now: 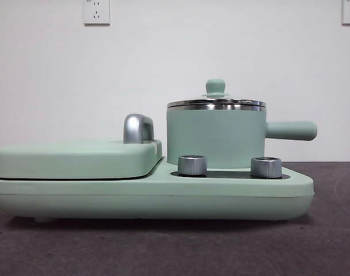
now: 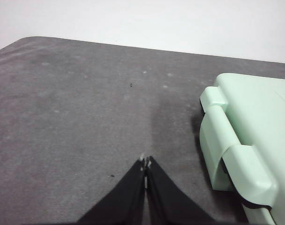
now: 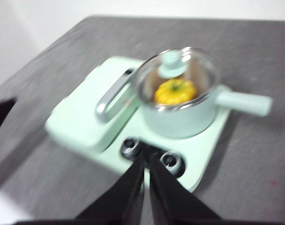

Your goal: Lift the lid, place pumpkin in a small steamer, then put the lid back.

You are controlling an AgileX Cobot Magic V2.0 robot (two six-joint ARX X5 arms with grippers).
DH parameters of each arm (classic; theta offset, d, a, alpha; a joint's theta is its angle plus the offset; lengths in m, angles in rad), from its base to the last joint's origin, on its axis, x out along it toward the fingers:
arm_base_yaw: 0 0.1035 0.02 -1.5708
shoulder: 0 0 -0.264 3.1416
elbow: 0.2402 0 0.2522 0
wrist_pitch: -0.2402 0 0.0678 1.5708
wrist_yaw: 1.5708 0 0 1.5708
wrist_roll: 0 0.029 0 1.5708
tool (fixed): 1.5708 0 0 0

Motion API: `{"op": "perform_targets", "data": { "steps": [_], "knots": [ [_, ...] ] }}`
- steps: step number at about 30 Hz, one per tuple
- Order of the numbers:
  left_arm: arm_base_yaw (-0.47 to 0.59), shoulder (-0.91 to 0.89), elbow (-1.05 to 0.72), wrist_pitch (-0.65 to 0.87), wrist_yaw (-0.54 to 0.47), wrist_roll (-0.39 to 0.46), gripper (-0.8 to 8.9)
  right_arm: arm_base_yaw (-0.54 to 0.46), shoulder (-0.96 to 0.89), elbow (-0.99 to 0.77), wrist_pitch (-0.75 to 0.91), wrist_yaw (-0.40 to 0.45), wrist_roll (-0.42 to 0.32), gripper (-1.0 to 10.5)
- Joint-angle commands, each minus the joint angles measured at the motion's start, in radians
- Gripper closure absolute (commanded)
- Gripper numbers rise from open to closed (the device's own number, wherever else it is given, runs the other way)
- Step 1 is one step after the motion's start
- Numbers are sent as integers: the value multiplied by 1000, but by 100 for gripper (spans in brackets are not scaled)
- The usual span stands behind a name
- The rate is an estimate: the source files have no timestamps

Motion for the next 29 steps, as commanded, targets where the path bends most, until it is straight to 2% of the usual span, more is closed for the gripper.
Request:
{"op": "perform_targets", "data": {
  "steps": [1, 7, 11, 14, 20, 24, 29],
  "knots": [
    [0, -1, -19, -5, 3, 5, 808, -120, -7, -103, 164, -28, -5, 930],
    [0, -1, -19, -5, 3, 5, 808, -423, -121, -437, 607, -32, -5, 930],
    [0, -1, -19, -5, 3, 5, 808, -594, -220, -620, 724, -27, -5, 930],
    [0, -1, -19, -5, 3, 5, 808, -690, -287, -710, 719, -21, -5, 930],
    [0, -1, -19, -5, 3, 5, 808, -787, -395, -805, 718, -21, -6, 930],
    [0, -1, -19, -5, 3, 5, 808, -794, -446, -832, 718, -20, -6, 931],
    [0, -1, -19, -5, 3, 5, 808, -794, -448, -858, 720, -21, -44, 930]
  ]
}}
